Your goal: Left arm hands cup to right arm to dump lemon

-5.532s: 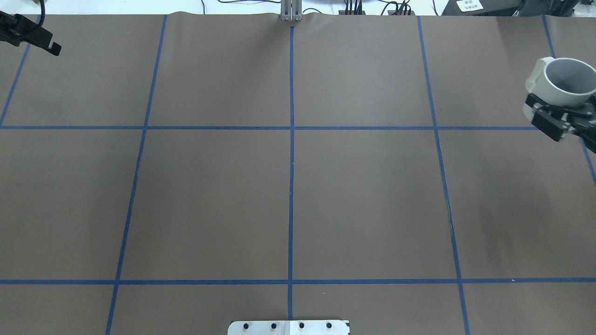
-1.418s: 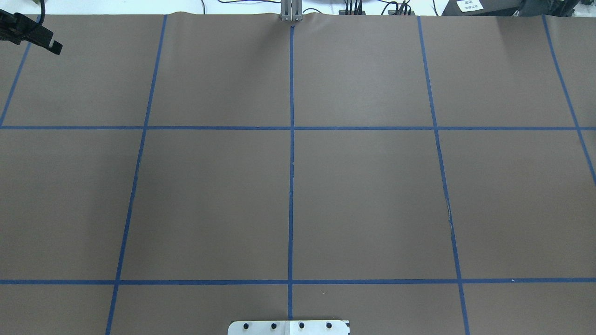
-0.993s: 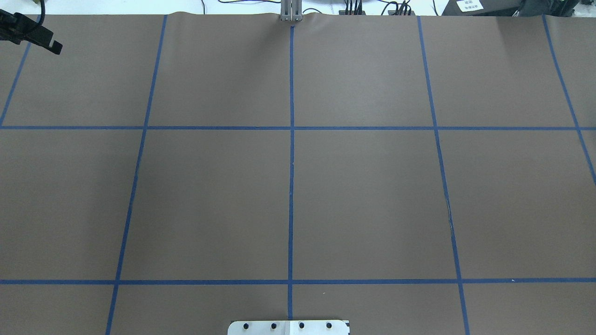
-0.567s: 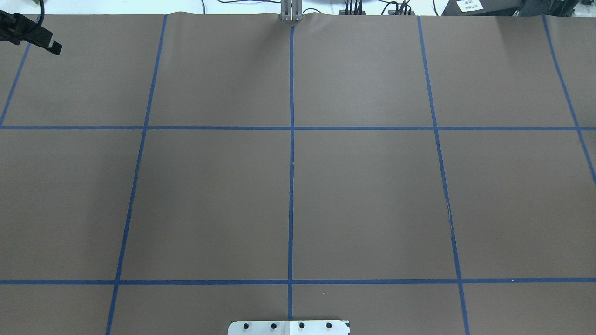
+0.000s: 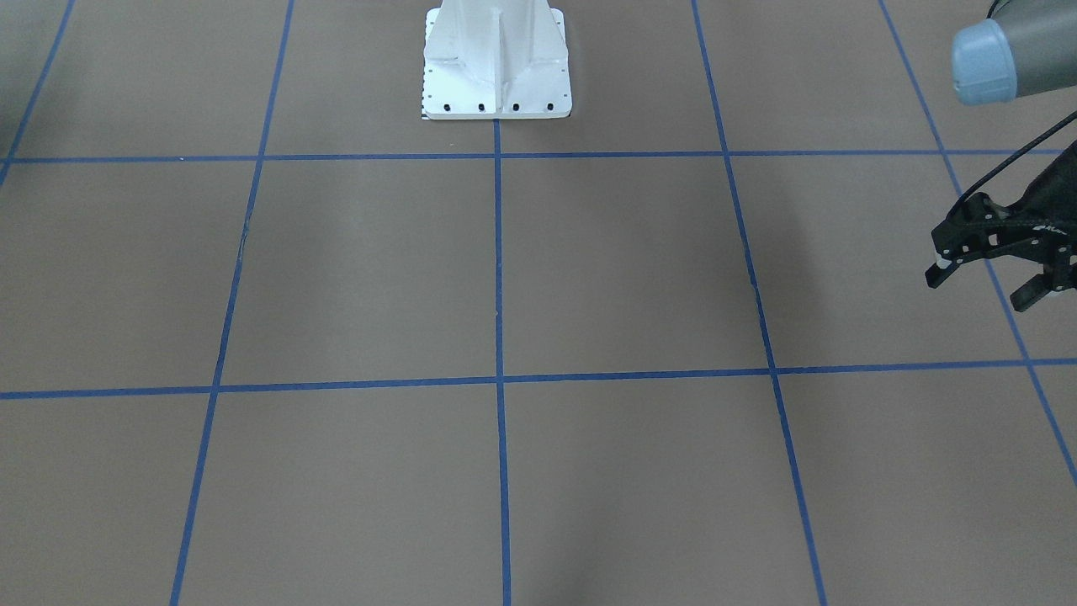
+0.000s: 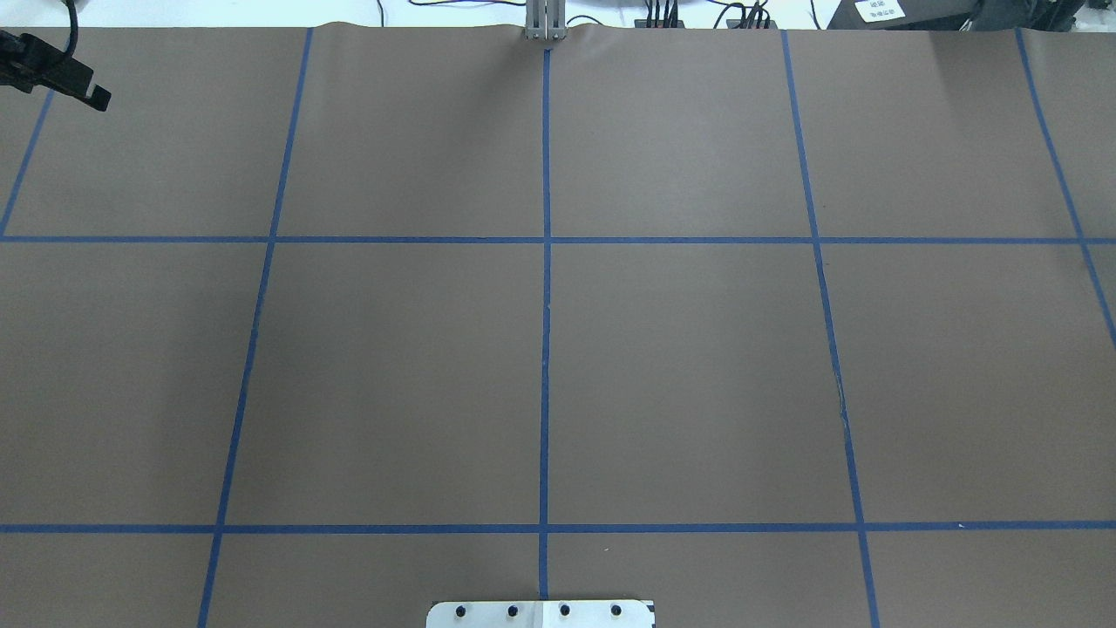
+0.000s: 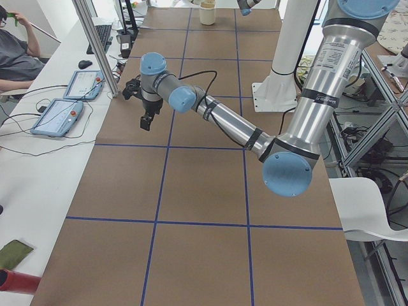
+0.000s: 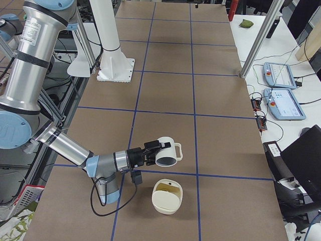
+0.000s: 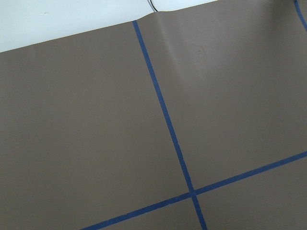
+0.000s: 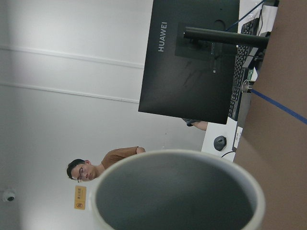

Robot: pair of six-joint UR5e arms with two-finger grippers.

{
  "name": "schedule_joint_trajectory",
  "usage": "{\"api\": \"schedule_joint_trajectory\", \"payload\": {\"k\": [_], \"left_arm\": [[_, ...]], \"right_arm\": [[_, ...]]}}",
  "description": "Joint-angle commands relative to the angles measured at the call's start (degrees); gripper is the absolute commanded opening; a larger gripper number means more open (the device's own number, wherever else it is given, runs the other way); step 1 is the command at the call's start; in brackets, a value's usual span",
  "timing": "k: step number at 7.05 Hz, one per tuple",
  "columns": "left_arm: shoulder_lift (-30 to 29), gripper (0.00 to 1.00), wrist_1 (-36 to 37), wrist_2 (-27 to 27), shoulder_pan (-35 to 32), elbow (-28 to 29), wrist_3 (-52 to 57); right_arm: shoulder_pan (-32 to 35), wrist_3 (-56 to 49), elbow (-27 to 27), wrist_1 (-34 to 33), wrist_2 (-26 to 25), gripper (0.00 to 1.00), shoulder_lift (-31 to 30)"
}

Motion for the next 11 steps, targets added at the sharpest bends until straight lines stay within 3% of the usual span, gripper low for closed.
{"api": "schedule_joint_trajectory", "payload": {"k": [1, 4, 6, 7, 8, 11], "left_arm": [[0.84, 1.0, -0.17, -0.29, 0.0, -0.57, -0.04], [1.55, 1.0, -0.35, -0.38, 0.0, -0.57, -0.04], [1.55, 1.0, -0.35, -0.38, 0.09, -0.57, -0.04], [1.46, 1.0, -0.35, -0.38, 0.26, -0.57, -0.12], [1.11, 1.0, -0.44, -0.38, 0.79, -0.57, -2.04], [-2.73, 1.0, -0.52, -0.29, 4.91, -1.97, -15.26]], "right_arm": [[0.0, -23.01, 0.89, -0.76, 4.47, 0.44, 0.12], [-0.09, -48.35, 5.51, -11.26, 11.41, 0.51, 0.99], [-0.18, -68.19, 6.34, -17.71, 16.16, 0.52, 6.33], [-0.18, -71.15, 6.34, -20.25, 17.91, 0.55, 10.27], [-0.44, -71.26, 6.42, -23.41, 21.15, 0.48, 14.32], [-2.37, -72.57, 6.51, -35.1, 19.79, 0.48, 25.58]]}}
